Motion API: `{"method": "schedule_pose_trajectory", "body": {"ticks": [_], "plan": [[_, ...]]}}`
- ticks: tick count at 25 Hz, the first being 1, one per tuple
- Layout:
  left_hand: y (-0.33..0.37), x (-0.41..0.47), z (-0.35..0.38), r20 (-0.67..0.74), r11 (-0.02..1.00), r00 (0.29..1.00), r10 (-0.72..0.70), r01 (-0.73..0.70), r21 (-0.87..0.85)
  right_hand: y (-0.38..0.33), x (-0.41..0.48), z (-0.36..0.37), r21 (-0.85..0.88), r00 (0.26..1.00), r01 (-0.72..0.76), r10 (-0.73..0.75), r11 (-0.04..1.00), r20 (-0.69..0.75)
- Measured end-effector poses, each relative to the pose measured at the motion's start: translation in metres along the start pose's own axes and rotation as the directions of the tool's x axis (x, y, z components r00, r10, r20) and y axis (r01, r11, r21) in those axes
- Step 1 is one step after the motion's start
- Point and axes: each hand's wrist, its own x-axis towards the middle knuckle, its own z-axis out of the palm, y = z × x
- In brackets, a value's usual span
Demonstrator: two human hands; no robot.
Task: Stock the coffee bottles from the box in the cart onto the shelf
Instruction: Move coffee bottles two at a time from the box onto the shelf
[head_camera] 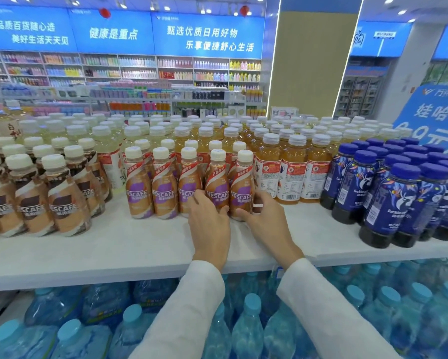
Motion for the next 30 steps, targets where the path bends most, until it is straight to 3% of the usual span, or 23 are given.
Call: {"method": "schedule_pose_trajectory", "body": {"ticks": [23, 30], "plan": [[-0.004, 0.005, 0.007, -0.014, 0.999, 0.999, -0.039, 0.038, -0.02, 0.008, 0.012, 0.012, 0.0, 1.0, 0.005, -0.005, 1.0, 0.008], [-0.008, -0.003, -0.004, 0.028, 0.999, 0.999, -0.046, 0.046, -0.004, -0.006, -0.01, -0.004, -0.052, 0.997, 0.034, -0.03, 0.998, 0.077]]}}
